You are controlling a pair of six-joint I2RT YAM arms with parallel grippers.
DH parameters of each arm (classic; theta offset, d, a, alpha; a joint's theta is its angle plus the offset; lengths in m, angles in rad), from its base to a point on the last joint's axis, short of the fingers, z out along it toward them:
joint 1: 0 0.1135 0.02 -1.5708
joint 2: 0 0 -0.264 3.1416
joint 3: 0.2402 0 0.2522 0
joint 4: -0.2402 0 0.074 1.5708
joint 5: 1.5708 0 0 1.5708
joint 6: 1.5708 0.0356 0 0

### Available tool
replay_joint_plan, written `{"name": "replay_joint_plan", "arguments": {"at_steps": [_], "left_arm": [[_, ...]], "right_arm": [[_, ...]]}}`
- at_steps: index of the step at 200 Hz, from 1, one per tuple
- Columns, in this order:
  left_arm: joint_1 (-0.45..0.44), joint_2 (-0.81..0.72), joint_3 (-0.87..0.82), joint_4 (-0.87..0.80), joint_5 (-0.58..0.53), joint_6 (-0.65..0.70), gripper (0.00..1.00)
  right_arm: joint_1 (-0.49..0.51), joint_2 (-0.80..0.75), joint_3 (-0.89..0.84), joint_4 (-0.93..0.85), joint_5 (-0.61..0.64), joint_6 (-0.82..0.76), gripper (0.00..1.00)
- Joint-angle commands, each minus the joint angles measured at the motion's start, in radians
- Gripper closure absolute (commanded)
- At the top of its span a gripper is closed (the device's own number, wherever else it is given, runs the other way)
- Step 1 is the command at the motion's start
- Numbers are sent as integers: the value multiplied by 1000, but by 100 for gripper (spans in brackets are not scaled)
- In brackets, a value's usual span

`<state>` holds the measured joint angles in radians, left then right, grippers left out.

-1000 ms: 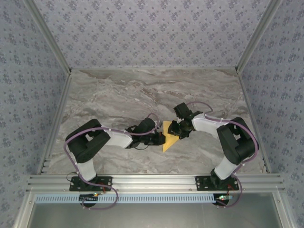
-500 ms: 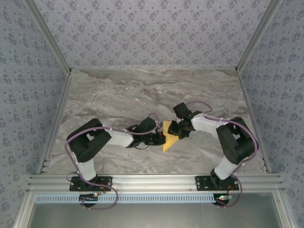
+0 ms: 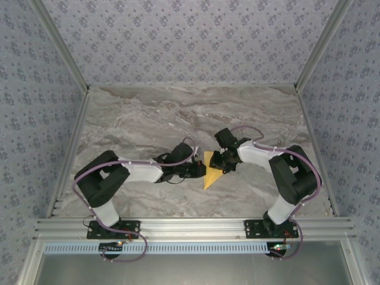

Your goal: Fold a paper plane with a square sheet of paper (pick it up from the middle)

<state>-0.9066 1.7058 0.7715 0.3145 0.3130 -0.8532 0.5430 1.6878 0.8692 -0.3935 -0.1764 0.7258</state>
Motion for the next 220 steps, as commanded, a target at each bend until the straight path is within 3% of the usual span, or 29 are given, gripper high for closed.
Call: {"name": "replay_joint_plan", "arguments": {"at_steps": [1,79,153,220], "left_arm": [[5,-28,26,-6,-10,23,93],[5,23,12,95,77,-3,94],[3,69,7,113,84,-16,99],[3,87,25,32,30,8,99]], "right_arm": [[7,154,-83,-47,141,11,64],[9,148,-80,-49,134,16,61],[8,148,-79,-56,141,33,59],[8,147,-80,-58,139,37,59]]}}
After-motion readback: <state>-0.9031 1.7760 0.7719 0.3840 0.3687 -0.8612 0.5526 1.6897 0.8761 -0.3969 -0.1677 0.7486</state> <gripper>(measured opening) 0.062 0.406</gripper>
